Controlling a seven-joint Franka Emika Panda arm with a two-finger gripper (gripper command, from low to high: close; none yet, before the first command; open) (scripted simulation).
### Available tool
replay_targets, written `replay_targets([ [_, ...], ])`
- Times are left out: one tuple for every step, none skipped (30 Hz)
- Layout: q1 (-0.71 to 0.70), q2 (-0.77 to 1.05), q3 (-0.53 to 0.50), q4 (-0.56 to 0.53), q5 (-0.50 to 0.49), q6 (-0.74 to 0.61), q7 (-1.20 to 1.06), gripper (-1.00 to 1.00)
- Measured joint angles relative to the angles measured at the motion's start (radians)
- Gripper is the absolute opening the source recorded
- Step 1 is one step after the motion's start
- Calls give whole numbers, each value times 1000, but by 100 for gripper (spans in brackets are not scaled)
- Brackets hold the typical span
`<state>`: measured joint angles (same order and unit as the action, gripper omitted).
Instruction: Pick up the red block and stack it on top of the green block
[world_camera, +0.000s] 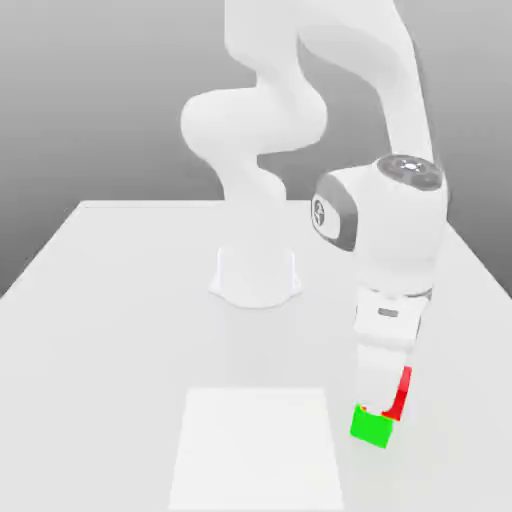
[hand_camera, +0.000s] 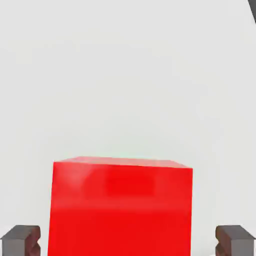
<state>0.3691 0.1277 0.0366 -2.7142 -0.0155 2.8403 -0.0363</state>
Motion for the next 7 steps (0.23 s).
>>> replay_targets([
  [0,15,-1,1,-2,15,2,100],
  [0,5,0,0,-1,6,0,100],
  [0,-18,1,-1,3,-16,-3,100],
  [0,-48,2,-2,7,-45,-6,100],
  [0,-81,3,-3,11,-75,-8,100],
  [1,-115,3,-5,15,-108,-11,100],
  [2,-151,2,-6,18,-142,-13,100],
])
